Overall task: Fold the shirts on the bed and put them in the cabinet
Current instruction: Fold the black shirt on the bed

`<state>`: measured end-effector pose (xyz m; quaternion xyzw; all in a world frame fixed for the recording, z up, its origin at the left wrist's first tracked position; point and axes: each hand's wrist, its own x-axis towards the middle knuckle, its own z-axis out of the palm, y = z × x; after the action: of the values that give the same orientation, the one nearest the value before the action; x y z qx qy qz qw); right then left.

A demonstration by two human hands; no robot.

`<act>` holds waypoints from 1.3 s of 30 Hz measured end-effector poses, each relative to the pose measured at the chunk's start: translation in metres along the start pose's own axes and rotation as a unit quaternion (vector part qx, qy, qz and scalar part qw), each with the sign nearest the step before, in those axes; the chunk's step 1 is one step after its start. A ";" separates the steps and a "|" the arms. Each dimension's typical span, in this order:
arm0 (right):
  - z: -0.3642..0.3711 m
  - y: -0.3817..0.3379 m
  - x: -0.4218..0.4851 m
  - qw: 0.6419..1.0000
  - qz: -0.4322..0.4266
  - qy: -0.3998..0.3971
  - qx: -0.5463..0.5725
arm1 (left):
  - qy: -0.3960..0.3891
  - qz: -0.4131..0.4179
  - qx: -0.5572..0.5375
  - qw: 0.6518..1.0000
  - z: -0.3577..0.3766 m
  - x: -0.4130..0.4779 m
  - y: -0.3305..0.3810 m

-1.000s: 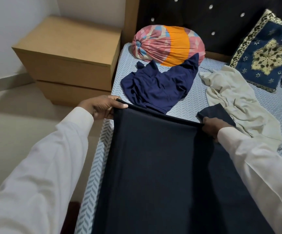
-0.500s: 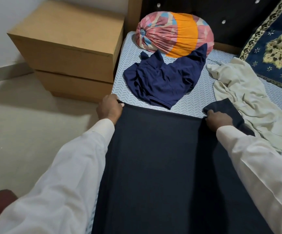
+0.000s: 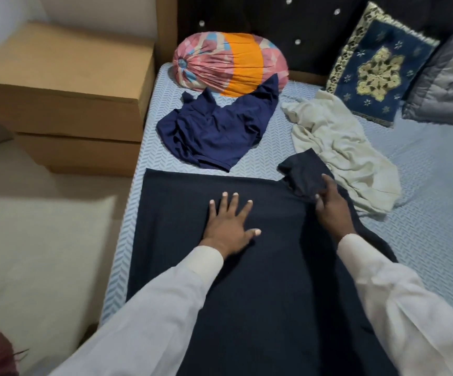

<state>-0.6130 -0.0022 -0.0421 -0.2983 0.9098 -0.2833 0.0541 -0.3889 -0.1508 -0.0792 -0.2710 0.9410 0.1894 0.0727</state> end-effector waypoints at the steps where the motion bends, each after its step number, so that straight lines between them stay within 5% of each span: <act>1: -0.009 0.014 -0.001 0.999 0.034 0.033 0.017 | -0.008 -0.002 0.009 1.000 0.007 0.000 0.004; 4: -0.033 0.055 0.012 0.985 0.158 0.054 0.042 | 0.018 -0.009 0.051 0.998 0.025 -0.002 -0.001; 8: -0.040 0.086 0.047 0.972 0.216 0.014 0.094 | 0.065 -0.009 0.063 0.996 0.034 -0.005 0.000; 13: -0.023 0.082 0.099 0.965 0.235 -0.043 0.107 | 0.104 -0.008 0.073 0.992 0.041 -0.001 -0.001; 18: -0.022 0.095 0.129 0.962 0.264 0.026 0.067 | 0.116 -0.007 0.076 0.990 0.045 0.004 -0.003; 22: -0.029 0.101 0.124 0.962 0.225 -0.062 0.139 | 0.101 -0.014 0.094 0.990 0.046 0.003 -0.002; 24: -0.048 0.095 0.105 0.955 0.228 -0.037 0.186 | 0.088 -0.015 0.096 0.991 0.044 0.003 -0.001; 28: -0.083 0.127 0.023 0.971 0.215 0.100 0.027 | 0.051 -0.024 0.098 0.994 0.038 0.003 0.001; 32: -0.101 0.170 -0.074 0.928 0.334 0.150 0.072 | 0.003 -0.056 0.137 0.989 0.026 0.001 0.014; 35: -0.101 0.175 -0.097 0.921 0.343 0.081 0.163 | 0.002 -0.072 0.121 0.990 0.027 -0.009 0.030; 39: -0.108 0.176 -0.092 0.926 0.323 -0.039 0.191 | 0.099 -0.017 0.051 0.994 0.050 -0.049 0.057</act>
<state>-0.6572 0.2188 -0.0544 0.0170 0.8828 -0.4071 0.2336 -0.3761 -0.0628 -0.0949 -0.2999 0.9474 0.1118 -0.0038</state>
